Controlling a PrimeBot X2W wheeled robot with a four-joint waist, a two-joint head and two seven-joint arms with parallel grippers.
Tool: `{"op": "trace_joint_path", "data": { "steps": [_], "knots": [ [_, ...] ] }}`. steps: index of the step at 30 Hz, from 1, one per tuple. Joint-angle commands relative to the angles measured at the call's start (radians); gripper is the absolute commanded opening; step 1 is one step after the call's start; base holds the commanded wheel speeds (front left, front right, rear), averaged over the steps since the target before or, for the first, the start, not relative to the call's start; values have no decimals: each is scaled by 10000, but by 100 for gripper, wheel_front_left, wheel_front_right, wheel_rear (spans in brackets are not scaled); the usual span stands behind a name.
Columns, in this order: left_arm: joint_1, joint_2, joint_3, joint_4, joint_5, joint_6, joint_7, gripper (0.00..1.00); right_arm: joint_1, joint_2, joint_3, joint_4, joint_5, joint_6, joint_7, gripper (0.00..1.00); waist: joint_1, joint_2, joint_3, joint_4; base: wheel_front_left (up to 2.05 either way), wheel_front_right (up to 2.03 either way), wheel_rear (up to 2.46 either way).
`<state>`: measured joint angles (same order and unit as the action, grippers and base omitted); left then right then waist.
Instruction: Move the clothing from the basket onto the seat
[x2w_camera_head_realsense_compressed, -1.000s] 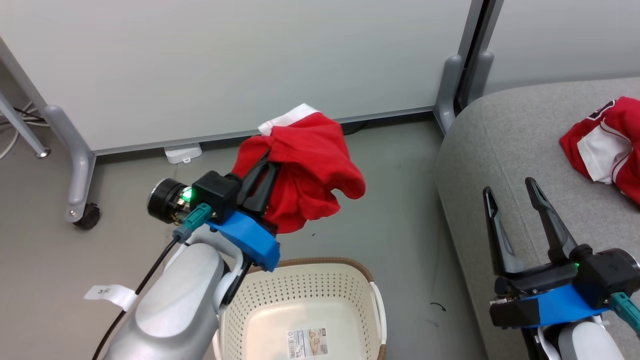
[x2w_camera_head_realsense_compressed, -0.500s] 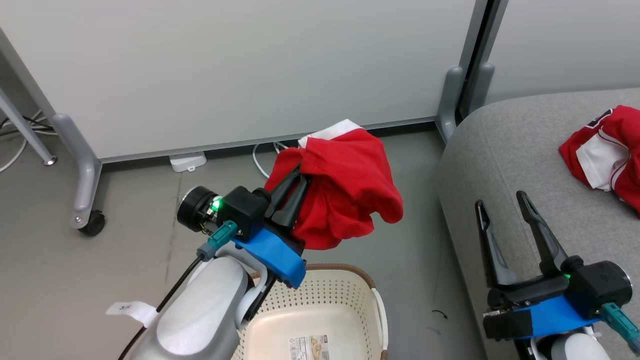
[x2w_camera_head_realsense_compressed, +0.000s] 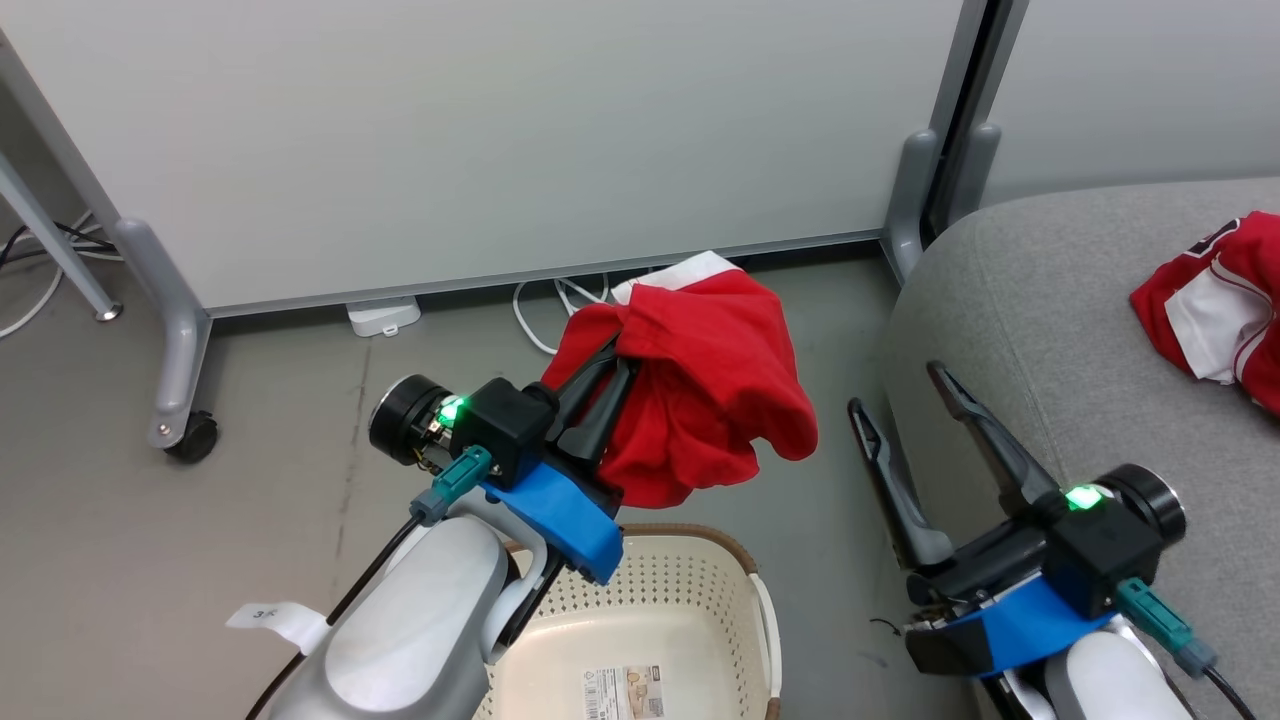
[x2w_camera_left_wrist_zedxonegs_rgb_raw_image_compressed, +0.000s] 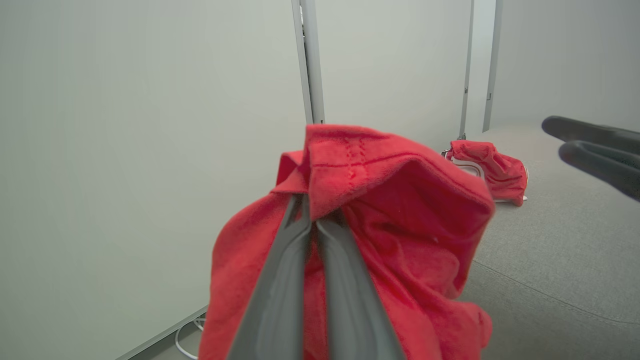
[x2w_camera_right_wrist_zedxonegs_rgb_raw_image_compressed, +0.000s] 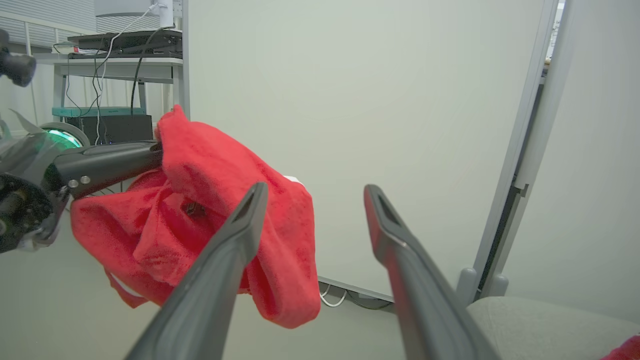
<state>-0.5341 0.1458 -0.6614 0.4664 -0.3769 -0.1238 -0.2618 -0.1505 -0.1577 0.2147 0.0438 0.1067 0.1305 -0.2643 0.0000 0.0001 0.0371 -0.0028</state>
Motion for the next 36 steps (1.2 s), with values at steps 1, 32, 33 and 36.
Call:
{"op": "trace_joint_path", "data": {
  "steps": [1, 32, 33, 36],
  "knots": [
    [-183, -25, -9, -2, 51, -17, -46, 0, -313, -162, 280, 76, -31, 5, 0, 100, 0, -1, 25, 26, 0, 0, 0],
    [-677, -573, -1033, -127, 74, -83, -47, 0, -3151, -273, 3002, 3472, -81, 5, 0, 0, 0, -1, 176, 676, 0, 0, 0],
    [-660, -558, -1035, -128, 82, -84, -47, 0, -3124, -262, 3005, 3474, -78, 5, 0, 0, 0, -1, 159, 670, 0, 0, 0],
    [-602, -520, -1042, -126, 78, -84, -47, 0, -3034, -248, 2958, 3451, -3, 5, 0, 0, 0, -1, 129, 651, 0, 0, 0]
  ]
}}
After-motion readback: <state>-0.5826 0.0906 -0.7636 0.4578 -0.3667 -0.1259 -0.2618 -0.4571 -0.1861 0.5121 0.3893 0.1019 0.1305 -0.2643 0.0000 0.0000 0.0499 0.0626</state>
